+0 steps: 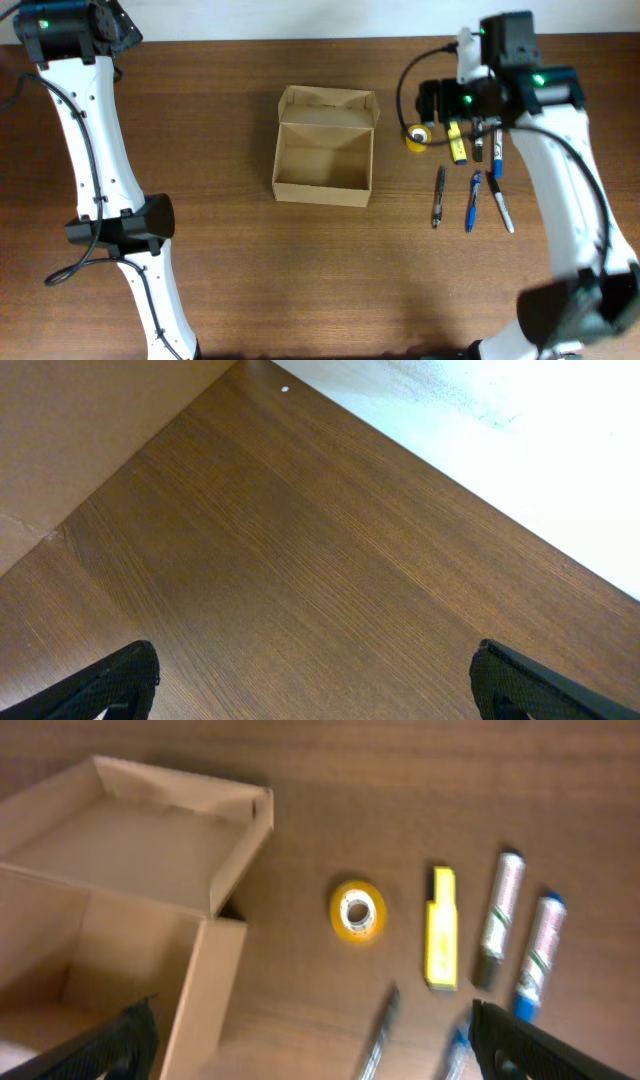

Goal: Pack container
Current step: 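Reach the right gripper to the tape roll and grasp it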

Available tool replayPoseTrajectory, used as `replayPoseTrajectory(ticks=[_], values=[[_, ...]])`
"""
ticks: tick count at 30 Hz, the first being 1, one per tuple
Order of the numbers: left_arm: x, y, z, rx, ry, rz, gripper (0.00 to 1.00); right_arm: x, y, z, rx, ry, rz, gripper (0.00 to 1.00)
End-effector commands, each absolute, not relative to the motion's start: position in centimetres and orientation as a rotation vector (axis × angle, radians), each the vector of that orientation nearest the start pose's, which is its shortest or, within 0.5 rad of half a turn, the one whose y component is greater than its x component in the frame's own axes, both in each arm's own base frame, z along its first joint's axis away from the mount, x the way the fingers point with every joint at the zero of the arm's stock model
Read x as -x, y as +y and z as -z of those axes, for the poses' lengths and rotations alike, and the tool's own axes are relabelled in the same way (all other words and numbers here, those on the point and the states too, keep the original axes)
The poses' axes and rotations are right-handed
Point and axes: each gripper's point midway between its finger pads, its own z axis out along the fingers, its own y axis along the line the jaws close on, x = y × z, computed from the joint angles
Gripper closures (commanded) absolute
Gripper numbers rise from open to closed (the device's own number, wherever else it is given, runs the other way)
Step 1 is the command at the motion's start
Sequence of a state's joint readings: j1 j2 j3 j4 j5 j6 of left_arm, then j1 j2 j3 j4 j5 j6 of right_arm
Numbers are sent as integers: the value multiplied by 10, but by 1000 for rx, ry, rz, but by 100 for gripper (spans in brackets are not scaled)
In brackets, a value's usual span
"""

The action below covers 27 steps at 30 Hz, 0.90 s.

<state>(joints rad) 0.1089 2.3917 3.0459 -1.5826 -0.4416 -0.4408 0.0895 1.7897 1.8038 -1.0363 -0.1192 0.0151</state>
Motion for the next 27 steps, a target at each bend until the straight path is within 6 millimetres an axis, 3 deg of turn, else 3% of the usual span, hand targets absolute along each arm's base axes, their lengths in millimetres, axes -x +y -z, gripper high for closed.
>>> replayPoseTrajectory(ticks=[1, 7, 13, 22, 27], values=[[-490, 129, -321, 821, 2249, -396, 0, -464, 67, -202, 119, 2624, -247, 1], [-490, 129, -321, 820, 2249, -396, 0, -472, 61, -133, -9, 2788, -217, 6], [-490, 129, -321, 820, 2249, -396, 0, -476, 53, -89, -79, 2869, -154, 26], [-490, 129, -321, 821, 2249, -397, 0, -492, 26, -74, -127, 2830, 70, 24], [-490, 129, -321, 820, 2249, -397, 0, -498, 19, -68, -145, 2816, 106, 24]])
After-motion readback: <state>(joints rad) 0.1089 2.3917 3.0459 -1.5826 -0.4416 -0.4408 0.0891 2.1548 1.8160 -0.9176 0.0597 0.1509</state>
